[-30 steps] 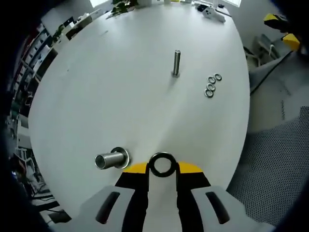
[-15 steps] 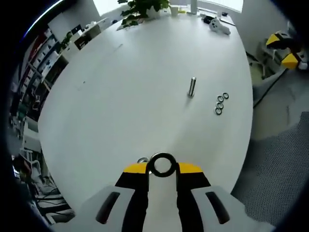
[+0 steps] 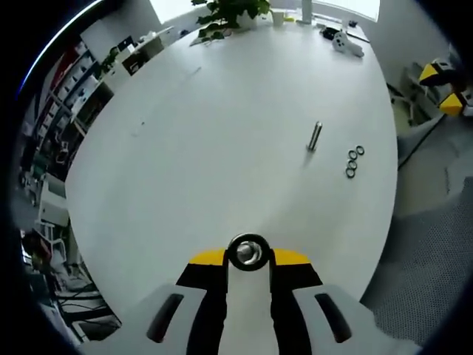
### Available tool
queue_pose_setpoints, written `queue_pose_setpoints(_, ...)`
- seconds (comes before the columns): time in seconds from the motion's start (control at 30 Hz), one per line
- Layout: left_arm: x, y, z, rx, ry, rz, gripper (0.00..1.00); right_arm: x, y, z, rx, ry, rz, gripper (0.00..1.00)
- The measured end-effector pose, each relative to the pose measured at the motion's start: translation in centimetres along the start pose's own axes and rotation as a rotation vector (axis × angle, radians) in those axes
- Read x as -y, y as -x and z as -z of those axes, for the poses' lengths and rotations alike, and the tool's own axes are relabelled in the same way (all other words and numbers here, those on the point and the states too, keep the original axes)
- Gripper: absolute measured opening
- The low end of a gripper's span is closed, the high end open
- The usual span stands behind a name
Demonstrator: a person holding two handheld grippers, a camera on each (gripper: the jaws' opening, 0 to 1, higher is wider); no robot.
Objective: Place the washer onto the threaded stud by aligning its center hole with the stud, sliding it down to the base, and recovering from edge contact or off-axis alignment until the washer reaches the visible bottom stop.
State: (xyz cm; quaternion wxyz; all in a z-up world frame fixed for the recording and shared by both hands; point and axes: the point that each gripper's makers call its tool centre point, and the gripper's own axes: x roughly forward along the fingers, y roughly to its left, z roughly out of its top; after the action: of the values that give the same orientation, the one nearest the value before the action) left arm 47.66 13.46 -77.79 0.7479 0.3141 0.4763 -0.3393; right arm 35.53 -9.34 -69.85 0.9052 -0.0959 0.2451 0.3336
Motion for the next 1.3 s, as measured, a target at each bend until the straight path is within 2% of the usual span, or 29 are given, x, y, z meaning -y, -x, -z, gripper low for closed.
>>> queue_pose_setpoints(0.3,-0.5,-0.6,0.5,-0.025,0.015,0.0,0.19,0.0,0.0,0.0,-0.003,0.003,-0.002,0.26)
queue_pose_setpoints(0.5,-0.6,-1.2,0.8,-0.045,-0.015,-0.006,0.19,-0.1,-0.1,0.1,-0.006,0.005,-0.004,0.26)
queue_pose_setpoints(0.7,-0.9,-1.7,1.2,-0.052,-0.004,0.002,0.19,-0.1,-0.1,0.1,-0.008,0.003,-0.006,0.26)
queue_pose_setpoints(0.9,-0.8,-2.7,1.4,-0.067,-0.006,0.012,0.19,-0.2,-0.2,0.3,-0.015,0.005,-0.011,0.26)
queue_pose_setpoints(1.0,-0.6,-3.3,1.5,-0.079,-0.043,0.017,0.19,-0.2,-0.2,0.4,-0.022,0.003,-0.011,0.26)
queue_pose_setpoints(1.3,-0.2,-5.0,2.0,-0.101,-0.025,0.042,0.19,-0.3,-0.4,0.6,-0.039,0.005,-0.023,0.26)
